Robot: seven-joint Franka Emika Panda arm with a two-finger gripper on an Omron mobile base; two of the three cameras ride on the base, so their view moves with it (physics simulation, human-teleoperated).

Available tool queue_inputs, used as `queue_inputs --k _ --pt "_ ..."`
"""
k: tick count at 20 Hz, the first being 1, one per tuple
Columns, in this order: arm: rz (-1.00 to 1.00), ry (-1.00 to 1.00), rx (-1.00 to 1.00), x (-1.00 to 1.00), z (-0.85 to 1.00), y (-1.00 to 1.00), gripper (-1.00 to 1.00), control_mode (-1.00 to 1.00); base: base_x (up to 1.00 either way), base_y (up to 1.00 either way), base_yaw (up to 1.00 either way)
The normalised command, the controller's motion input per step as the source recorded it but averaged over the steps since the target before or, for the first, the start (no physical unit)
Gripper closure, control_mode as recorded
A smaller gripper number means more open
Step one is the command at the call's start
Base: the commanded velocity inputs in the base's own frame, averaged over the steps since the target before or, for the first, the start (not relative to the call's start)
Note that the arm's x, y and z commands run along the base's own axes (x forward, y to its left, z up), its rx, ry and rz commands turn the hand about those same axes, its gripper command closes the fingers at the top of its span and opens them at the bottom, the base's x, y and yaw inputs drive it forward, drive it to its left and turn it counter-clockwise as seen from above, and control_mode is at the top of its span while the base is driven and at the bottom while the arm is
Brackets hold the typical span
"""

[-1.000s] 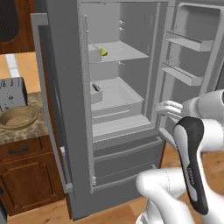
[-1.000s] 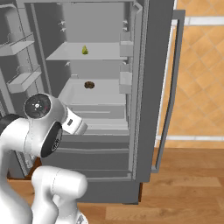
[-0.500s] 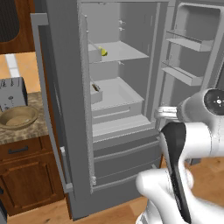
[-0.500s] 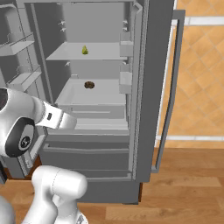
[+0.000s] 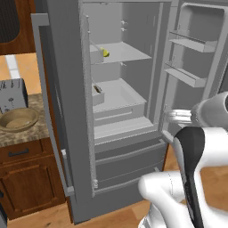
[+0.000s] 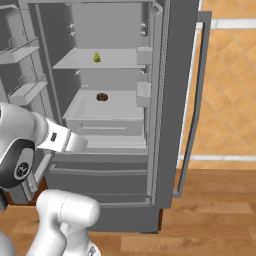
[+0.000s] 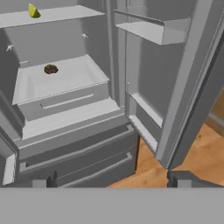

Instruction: Grab a lemon wedge from the fridge and one ice cube from the ice bowl, and put them in the glass of lemonade.

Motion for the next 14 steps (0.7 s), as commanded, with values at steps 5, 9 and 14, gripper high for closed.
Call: queue_inputs --k 5,9,14 --pt "0.0 0.0 0.0 0.0 0.0 0.0 -1.0 1.0 0.13 -0.02 0.05" --pt "0.0 0.0 0.0 0.0 0.0 0.0 -1.0 1.0 0.69 0.06 0.2" --pt "0.0 0.0 0.0 0.0 0.0 0.0 -1.0 1.0 0.55 -0.04 0.31"
